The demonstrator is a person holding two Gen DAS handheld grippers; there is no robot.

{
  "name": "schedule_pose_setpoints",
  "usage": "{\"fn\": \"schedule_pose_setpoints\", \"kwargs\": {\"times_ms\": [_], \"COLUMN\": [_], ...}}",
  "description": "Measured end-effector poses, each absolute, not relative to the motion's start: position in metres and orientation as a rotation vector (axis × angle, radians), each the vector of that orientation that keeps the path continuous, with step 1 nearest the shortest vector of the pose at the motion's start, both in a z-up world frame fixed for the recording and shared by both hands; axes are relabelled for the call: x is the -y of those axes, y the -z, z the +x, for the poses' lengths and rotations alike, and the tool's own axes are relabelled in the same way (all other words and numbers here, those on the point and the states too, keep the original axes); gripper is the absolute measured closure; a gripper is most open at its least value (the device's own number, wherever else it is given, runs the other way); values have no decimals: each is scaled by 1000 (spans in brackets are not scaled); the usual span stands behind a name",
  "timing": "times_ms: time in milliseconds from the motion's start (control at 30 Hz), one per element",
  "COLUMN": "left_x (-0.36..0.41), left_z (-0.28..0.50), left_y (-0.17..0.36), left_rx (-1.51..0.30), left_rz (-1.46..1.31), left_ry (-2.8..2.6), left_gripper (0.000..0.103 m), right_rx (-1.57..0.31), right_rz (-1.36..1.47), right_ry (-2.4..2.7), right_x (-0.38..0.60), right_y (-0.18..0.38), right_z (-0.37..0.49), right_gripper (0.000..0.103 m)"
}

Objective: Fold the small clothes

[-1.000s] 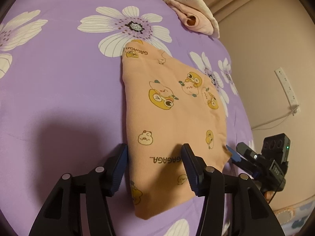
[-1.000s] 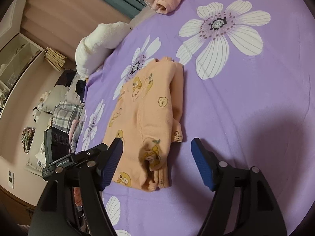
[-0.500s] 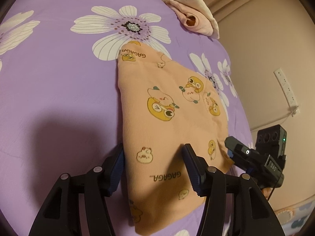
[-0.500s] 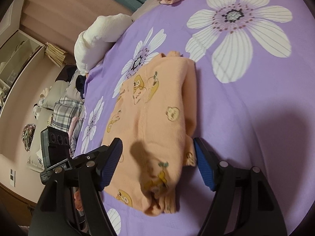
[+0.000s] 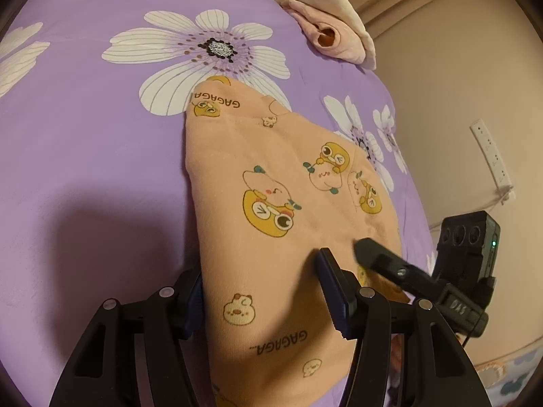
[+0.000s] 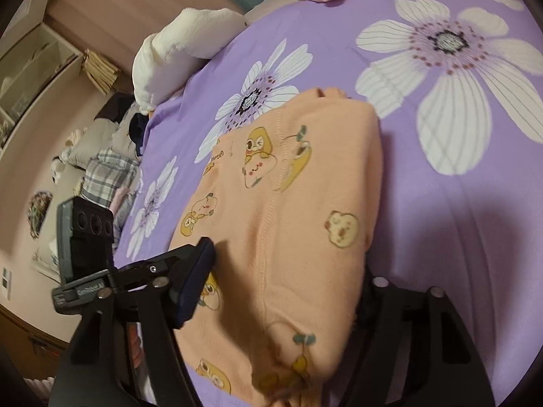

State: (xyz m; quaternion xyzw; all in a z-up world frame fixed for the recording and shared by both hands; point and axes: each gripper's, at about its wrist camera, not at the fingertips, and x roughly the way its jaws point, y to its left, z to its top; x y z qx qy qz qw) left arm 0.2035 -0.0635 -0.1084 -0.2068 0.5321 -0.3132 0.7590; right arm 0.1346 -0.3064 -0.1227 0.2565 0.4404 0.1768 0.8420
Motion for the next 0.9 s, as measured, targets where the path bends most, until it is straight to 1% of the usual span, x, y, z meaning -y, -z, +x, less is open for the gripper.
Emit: {"fn": "schedule_pose_setpoints", "kwargs": {"times_ms": [33,100,133,200,267,300,367,433,500,900], "left_x": [64,65,66,67,68,69,69,68,65,27], "left_z": [203,203,202,201,200,199,198,197,196,185], "left_y": [108,108,108,106,105,104,102,101,98,67], "left_rx": [-1158,-1152,-1149,-1140,-1131,-1127,-1120,-1112,-1101,-1012], "left_rz": [-451,-443,-436,-422,-412,-405,-392,-385,-383,-404], "left_ry": [681,679,678,672,667,664,660,655,654,624], "left_gripper": [46,46,46,46,49,52,57,67,70,70], "right_rx": [-929,-922,-915,-904,-890,-881,-865,-844,-820,-736], "right_rz": [532,505,490,458,432,421,400,378,353,262], "right_ry": [-371,-360,-354,-340,-329,-328,-325,-329,-340,-406], "right_x": [304,300,298,295,294,293,289,284,276,233], "right_y": [123,121,120,116,112,109,103,97,89,54], "right_z": [136,138,138,137,136,135,133,132,129,127], "right_gripper": [45,55,57,70,75,77,79,80,81,81]}}
